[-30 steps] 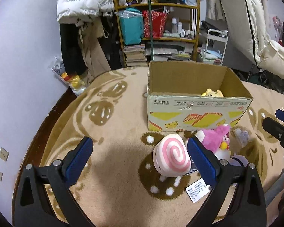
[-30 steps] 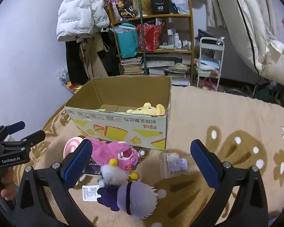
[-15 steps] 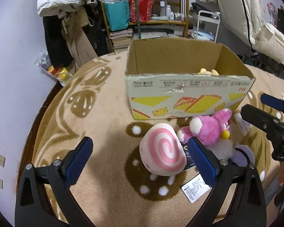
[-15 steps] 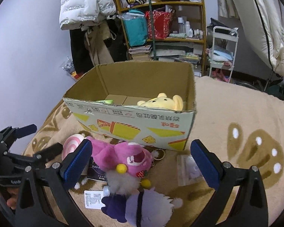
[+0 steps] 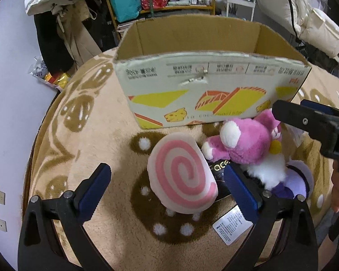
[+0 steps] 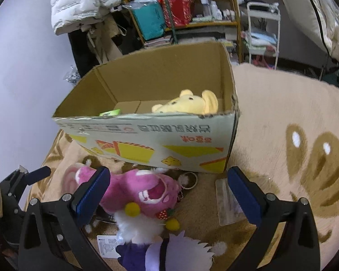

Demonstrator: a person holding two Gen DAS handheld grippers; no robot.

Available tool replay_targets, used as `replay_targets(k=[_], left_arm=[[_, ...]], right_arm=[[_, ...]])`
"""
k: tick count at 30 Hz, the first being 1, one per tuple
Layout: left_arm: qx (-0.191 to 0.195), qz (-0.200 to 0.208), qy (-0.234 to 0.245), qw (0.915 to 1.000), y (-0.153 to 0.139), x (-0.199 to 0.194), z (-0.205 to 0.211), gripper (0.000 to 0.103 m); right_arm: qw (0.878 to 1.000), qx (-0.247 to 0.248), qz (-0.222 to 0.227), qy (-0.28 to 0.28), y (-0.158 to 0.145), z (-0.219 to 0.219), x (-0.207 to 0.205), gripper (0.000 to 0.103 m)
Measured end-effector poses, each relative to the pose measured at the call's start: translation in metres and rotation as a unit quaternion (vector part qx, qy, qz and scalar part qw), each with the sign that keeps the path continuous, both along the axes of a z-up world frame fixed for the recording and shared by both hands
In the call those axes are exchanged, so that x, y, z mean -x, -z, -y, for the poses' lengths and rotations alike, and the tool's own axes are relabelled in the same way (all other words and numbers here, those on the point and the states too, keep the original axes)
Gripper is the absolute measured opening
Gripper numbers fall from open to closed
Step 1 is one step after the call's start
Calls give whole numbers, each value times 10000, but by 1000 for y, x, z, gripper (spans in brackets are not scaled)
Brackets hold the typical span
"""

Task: Organize soft objects
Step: 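Grasp the pink-swirl cushion with the left tool while the right tool grasps the pink strawberry bear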

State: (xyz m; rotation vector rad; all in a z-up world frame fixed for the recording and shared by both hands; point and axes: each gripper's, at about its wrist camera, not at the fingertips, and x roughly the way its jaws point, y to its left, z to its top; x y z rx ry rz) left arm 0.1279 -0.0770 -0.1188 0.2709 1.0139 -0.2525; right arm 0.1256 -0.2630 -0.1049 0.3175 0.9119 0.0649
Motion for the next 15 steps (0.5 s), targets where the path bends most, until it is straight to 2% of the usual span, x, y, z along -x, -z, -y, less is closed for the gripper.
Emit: replay_targets(k=[7, 12, 15], left_arm=[[-103, -212, -42, 9997, 15, -6, 0, 99], [-92, -414, -119, 9990, 23, -10, -2, 99], [-42, -518, -169, 9985, 26, -12, -4, 91]], right_arm=[[9993, -109, -341, -110, 19, -4, -7, 103], [9976, -475, -488, -159, 28, -4, -9, 103], [9961, -685, -550, -104, 32, 0, -9, 103]])
